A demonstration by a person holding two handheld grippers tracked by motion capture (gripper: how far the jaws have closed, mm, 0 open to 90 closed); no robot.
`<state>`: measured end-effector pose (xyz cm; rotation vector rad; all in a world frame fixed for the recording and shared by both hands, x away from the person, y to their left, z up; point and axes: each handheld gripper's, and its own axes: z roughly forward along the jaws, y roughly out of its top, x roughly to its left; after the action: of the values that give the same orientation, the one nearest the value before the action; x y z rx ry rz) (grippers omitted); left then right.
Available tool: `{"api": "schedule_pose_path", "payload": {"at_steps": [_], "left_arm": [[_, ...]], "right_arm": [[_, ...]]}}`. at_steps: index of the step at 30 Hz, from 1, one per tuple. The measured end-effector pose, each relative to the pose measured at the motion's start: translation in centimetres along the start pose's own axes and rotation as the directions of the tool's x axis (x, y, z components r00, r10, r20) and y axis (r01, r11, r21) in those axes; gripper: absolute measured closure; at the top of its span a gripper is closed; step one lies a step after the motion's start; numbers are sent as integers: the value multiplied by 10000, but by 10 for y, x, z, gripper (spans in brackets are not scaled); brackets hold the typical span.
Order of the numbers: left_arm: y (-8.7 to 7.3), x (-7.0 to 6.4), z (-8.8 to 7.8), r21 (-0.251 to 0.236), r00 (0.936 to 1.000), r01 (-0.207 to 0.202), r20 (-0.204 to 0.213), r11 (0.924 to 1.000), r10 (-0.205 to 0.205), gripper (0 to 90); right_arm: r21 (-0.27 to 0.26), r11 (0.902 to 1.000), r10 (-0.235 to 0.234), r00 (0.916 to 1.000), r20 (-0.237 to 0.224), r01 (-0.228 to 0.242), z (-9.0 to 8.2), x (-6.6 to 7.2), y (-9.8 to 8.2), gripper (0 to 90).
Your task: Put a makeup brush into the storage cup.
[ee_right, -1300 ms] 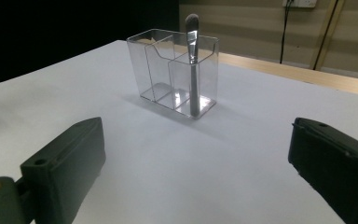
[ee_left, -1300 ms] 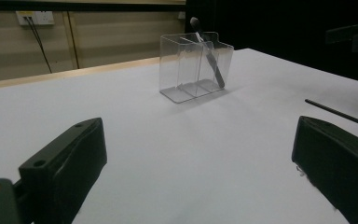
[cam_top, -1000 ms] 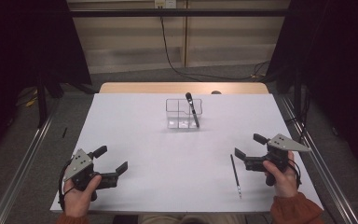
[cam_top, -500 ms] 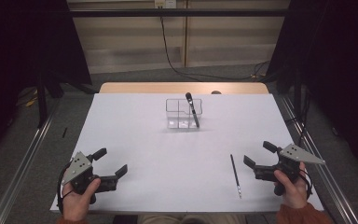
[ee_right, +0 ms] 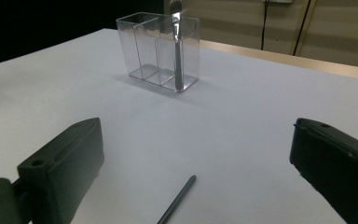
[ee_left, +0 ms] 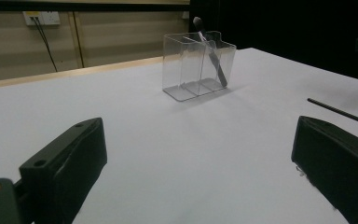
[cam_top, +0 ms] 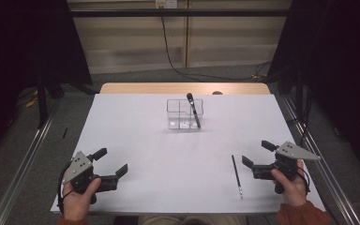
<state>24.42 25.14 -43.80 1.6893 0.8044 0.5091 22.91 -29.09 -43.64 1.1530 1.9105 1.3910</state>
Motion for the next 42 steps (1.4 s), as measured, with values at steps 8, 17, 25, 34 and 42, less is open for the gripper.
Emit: {"api": "schedule_pose_path", "payload": {"at_steps": [8, 17, 25, 34, 42], "left_arm": [[1, 0, 0, -8, 10000, -81, -35, 10000, 81, 33], [1, 2, 0, -55, 10000, 9, -16, 10000, -9, 33], [2, 3, 0, -118, 10000, 35, -58, 9999, -35, 33], [2, 2, 2, -6, 9999, -130, -13, 9999, 130, 33], [2, 3, 3, 105, 9999, -104, 13, 9999, 103, 33]], "right_arm": [[430, 9985, -324, 9990, -314, 337, 16, 1, 7, 21], [1423, 9898, 20, 9975, -711, 82, 27, 3, 21, 46], [2821, 9589, -11, 9953, -971, 286, 36, 2, 26, 57], [4099, 9110, 115, 9907, -1354, 454, 42, 2, 31, 63], [5598, 8229, -7, 9855, -1697, 970, 53, 6, 32, 56]]}}
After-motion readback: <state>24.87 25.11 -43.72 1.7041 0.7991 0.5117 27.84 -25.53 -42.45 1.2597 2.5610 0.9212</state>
